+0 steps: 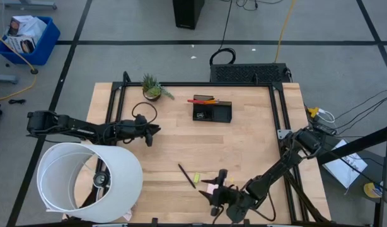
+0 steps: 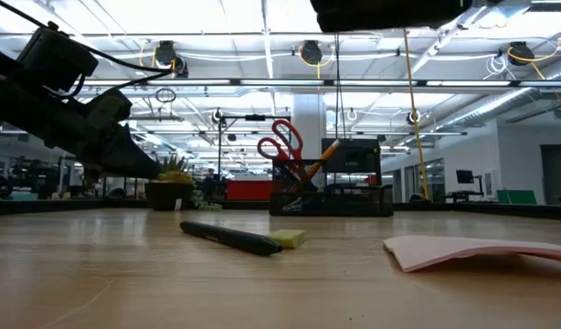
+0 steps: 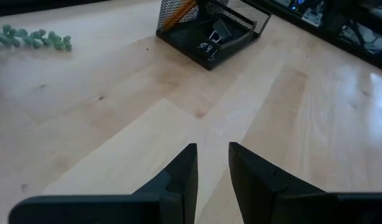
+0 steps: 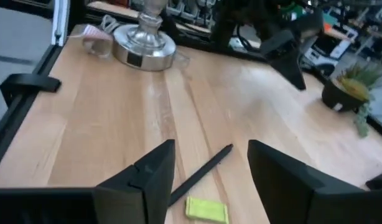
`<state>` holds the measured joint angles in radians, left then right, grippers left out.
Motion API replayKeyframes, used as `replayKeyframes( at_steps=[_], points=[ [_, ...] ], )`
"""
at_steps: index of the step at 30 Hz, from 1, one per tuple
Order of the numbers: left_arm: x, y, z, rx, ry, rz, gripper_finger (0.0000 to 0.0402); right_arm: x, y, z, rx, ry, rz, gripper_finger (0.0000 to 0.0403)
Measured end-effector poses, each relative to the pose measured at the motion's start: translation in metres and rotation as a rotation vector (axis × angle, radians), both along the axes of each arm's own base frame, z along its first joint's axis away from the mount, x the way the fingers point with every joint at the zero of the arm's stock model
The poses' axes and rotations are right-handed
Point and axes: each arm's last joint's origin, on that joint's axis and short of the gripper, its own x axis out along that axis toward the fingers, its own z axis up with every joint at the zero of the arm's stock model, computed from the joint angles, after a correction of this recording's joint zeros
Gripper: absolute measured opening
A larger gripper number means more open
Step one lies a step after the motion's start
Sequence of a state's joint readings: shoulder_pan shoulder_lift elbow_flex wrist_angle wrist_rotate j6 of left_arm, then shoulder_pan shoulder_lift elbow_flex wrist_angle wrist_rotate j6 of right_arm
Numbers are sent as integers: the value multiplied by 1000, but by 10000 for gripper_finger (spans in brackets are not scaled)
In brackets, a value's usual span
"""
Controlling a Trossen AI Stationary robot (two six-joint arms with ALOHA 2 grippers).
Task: Pick and place office supplies into organizer
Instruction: Put the pink sticky notes into the desk organizer
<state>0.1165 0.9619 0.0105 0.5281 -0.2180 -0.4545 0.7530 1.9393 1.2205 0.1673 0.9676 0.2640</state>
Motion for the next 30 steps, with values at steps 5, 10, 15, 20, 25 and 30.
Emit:
replayKeyframes(
  at_steps=[5,10,15,20,25,30],
  points=[
    [0,0,0,3,2,-2,93,5,-11,-8,33,54,-29,168],
    [0,0,0,3,3,-3,93,17,-27,-11,199,100,-34,145],
    [0,0,0,3,3,-3,93,14,-41,-19,203,171,-162,117],
    [0,0,0,3,2,-5,93,-2,-31,-12,176,261,-257,89],
    [0,0,0,3,2,-6,93,-11,-4,-13,165,290,-202,59],
    [0,0,0,3,2,-5,93,-12,39,-31,-38,387,-46,30]
  ],
)
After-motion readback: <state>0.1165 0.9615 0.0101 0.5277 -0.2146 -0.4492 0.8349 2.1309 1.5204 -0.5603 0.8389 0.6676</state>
